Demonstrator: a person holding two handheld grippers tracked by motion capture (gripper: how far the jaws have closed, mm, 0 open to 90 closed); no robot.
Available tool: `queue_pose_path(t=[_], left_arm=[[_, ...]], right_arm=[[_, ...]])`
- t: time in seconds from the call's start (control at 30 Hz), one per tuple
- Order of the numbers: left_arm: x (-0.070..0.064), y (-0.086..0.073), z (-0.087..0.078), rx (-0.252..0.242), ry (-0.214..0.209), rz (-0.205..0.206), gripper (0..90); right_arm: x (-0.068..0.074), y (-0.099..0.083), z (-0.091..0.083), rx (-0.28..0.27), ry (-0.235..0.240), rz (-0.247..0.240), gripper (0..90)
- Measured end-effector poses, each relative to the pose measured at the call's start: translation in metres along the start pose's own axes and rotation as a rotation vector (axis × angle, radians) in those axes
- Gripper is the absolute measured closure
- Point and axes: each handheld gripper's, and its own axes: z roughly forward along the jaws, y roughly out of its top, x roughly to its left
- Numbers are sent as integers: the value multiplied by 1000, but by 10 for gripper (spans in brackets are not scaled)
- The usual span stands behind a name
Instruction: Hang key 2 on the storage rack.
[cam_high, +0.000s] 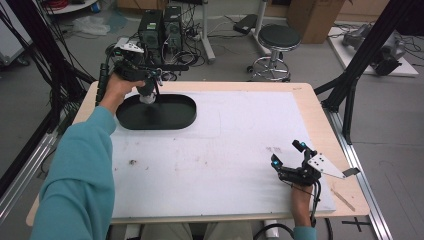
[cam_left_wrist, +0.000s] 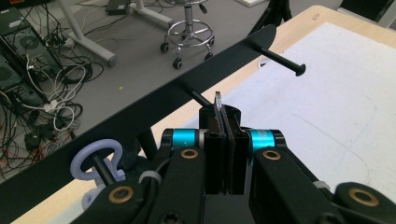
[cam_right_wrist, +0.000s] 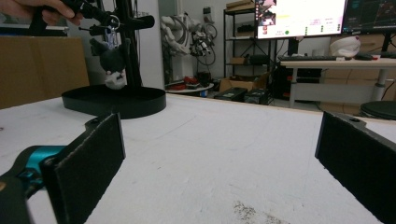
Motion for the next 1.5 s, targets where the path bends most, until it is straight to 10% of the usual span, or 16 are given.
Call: queue_pose_path(t=[0.7, 0.87, 0.97, 1.2, 1.5], left_arm=[[1, 1, -4, -20, 48, 2, 780], [-1, 3, -8, -46, 91, 5, 561], [-4, 5, -9, -64, 103, -6, 191], [-15, 9, -20, -142, 77, -13, 17], [-25, -14, -44, -207, 60, -6, 17]], right_arm=[[0, 0, 0, 0, 1, -5, 7], [1, 0, 0, 3, 1, 1, 7], [1, 0, 0, 4, 3, -2, 7], [1, 0, 0, 4, 2, -3, 7], [1, 0, 0, 5, 1, -1, 7]])
